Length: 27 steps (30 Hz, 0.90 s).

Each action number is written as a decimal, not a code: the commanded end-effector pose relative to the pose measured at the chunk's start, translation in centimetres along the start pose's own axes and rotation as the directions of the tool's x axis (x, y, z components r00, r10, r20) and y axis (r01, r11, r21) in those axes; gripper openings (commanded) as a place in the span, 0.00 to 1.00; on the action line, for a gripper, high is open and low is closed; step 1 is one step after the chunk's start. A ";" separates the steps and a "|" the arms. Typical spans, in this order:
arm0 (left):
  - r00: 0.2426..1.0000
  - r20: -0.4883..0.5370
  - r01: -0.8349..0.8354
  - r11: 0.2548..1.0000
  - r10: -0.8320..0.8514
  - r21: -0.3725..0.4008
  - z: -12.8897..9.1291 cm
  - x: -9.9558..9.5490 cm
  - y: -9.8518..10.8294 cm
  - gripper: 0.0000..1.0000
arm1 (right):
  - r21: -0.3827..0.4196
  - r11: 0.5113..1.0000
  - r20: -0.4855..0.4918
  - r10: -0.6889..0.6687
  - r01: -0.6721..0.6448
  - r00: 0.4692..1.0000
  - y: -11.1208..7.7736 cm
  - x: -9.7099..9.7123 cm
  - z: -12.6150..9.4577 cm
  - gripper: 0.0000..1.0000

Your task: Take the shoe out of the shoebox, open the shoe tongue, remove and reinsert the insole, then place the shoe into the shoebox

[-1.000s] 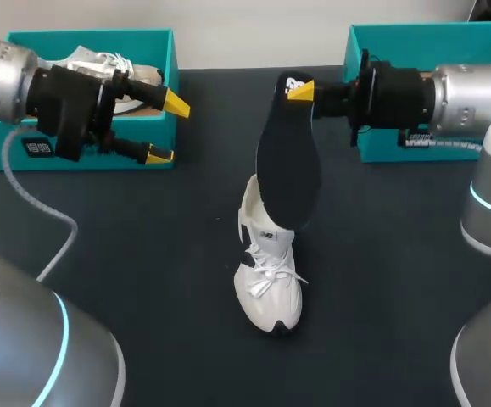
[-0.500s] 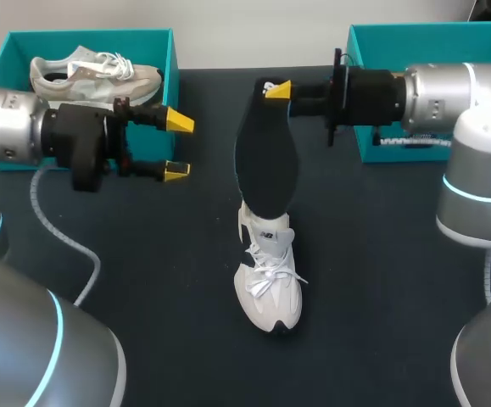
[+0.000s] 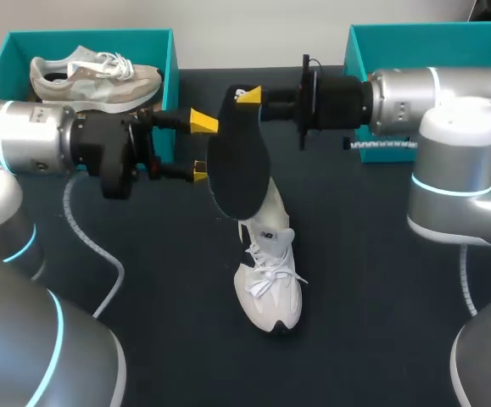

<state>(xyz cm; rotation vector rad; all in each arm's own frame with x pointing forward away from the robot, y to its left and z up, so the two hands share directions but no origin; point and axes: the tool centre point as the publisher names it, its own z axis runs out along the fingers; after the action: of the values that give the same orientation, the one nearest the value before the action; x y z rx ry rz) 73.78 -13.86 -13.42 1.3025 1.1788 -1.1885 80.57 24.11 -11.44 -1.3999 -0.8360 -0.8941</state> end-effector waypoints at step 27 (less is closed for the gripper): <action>0.999 0.048 0.000 1.000 0.000 0.003 2.3 0.7 0.3 0.09 | 0.033 0.999 -0.023 0.022 -0.022 0.999 0.7 -1.0 1.7 0.00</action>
<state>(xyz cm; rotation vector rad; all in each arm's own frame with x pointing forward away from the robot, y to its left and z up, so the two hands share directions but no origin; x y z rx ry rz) 73.98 -15.88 -14.08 1.2728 1.1455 -1.2135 80.74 25.36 -12.38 -1.3667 -0.8166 -0.8707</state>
